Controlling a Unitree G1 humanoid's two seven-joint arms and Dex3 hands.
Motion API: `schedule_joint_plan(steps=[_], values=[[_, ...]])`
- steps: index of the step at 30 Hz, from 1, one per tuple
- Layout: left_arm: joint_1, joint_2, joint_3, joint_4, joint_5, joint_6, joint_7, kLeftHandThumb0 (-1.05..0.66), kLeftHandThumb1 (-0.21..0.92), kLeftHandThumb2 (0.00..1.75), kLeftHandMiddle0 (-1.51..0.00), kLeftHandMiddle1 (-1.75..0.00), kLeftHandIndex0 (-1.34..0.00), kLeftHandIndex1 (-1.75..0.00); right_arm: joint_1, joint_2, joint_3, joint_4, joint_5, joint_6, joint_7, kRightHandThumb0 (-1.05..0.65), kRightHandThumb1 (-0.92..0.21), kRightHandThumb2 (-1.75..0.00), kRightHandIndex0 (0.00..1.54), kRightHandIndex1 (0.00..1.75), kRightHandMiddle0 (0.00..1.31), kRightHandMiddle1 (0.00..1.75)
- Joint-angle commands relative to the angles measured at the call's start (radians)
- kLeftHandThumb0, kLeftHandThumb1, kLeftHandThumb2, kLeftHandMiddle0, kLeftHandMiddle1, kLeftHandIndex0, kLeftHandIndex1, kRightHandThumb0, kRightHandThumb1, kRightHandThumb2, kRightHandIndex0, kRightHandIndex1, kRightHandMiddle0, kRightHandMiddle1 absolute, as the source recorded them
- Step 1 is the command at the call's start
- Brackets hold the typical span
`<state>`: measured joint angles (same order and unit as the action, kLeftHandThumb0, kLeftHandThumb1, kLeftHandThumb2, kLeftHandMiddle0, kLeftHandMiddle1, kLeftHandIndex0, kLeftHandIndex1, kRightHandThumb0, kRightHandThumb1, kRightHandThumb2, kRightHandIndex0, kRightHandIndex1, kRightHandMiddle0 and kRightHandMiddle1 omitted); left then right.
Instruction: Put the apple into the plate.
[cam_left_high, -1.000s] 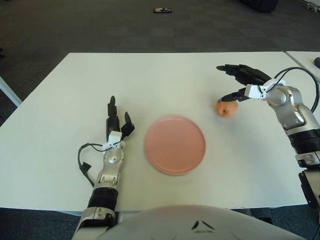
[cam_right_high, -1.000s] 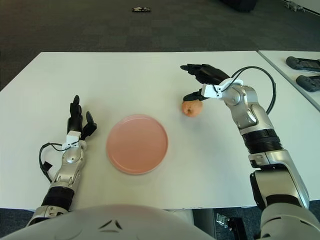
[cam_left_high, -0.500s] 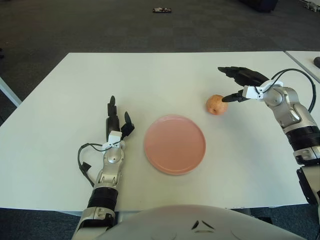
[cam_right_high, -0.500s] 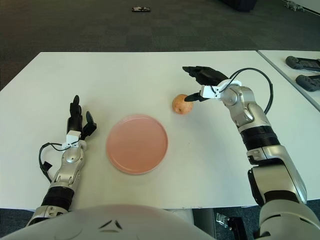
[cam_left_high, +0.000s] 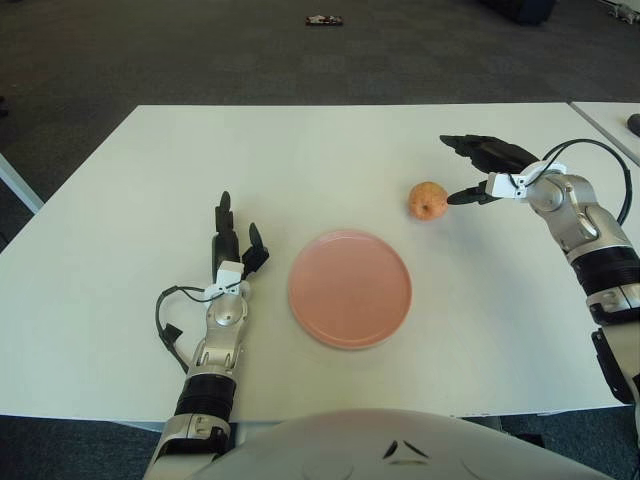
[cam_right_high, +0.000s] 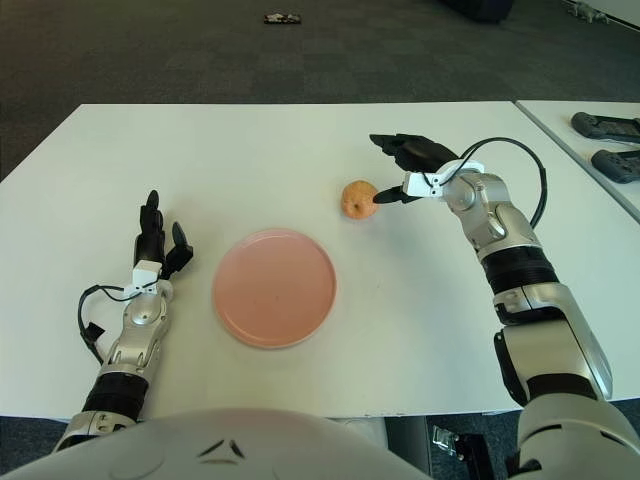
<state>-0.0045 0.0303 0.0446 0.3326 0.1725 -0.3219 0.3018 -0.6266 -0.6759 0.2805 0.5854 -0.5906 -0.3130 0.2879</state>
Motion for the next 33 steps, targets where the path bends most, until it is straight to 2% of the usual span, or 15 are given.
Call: schedule_joint_plan(steps=[1,15,24,33], values=[[0.005,0.005,0.004,0.009,0.01,-0.004,0.007,-0.76,0.92,0.95,-0.16,0.0,0.0,-0.34,-0.032,0.017,0.033,0.085,-0.032,-0.031,-0.044,-1.05,-0.92,-0.2,0.0,0.0,0.0,0.0],[0.006,0.002,0.002,0.011,0.02,-0.011,0.019,-0.76,0.92,0.95,-0.16,0.0,0.0,-0.35,-0.047,0.038,0.078,0.156,-0.048,-0.079,-0.071,-1.05,-0.92,-0.14,0.0,0.0,0.0,0.0],[0.002,0.001,0.001,0.011,0.029,-0.005,0.03,-0.77,0.92,0.96,-0.16,0.0,0.0,-0.35,-0.065,0.07,0.122,0.282,-0.084,-0.122,-0.166,-1.05,-0.92,-0.22,0.0,0.0,0.0,0.0],[0.003,-0.003,0.001,0.01,0.036,-0.006,0.039,-0.78,0.92,0.97,-0.16,0.0,0.0,-0.35,-0.088,0.075,0.162,0.349,-0.113,-0.139,-0.196,-1.05,-0.92,-0.25,0.0,0.0,0.0,0.0]])
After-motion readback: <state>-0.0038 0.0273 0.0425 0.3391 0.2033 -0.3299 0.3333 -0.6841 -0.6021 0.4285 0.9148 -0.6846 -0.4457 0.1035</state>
